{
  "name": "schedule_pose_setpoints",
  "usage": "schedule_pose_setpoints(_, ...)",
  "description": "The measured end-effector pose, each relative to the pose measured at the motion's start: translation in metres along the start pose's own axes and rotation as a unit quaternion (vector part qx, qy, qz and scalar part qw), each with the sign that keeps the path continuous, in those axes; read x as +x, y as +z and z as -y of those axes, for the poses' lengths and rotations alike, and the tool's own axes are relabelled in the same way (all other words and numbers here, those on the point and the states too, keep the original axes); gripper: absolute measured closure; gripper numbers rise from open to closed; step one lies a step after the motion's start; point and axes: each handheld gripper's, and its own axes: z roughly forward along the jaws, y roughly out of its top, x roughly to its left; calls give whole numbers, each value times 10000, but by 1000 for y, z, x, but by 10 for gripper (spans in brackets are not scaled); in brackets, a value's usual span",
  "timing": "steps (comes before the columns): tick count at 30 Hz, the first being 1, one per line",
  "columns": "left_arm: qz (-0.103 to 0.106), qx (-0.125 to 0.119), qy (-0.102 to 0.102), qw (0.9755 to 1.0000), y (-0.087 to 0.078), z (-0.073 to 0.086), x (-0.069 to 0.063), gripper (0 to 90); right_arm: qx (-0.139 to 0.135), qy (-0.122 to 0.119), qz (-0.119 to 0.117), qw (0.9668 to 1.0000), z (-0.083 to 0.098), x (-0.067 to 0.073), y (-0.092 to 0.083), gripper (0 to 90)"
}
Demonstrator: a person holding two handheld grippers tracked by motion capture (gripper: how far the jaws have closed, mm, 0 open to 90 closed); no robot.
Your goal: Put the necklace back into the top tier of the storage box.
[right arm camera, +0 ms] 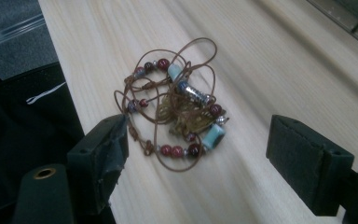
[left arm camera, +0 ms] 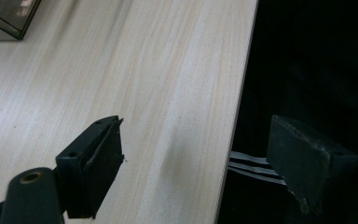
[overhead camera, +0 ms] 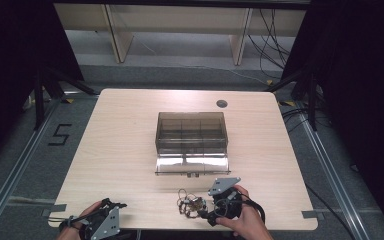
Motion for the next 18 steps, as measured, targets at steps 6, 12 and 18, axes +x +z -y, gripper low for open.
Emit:
schedule_pose_setpoints(6,-5,3,15,10000,-1,0,0,179,228,-178,-86,9995,-12,-1,13,226)
schedule_pose_setpoints(12,0,6,19,10000,0,0,0,179,362,-241,-117,9990,-17,-1,20,234)
schedule_pose_setpoints(18,8,-20,-9,10000,0,-1,0,179,499,-232,-95,9984,-21,-1,27,271)
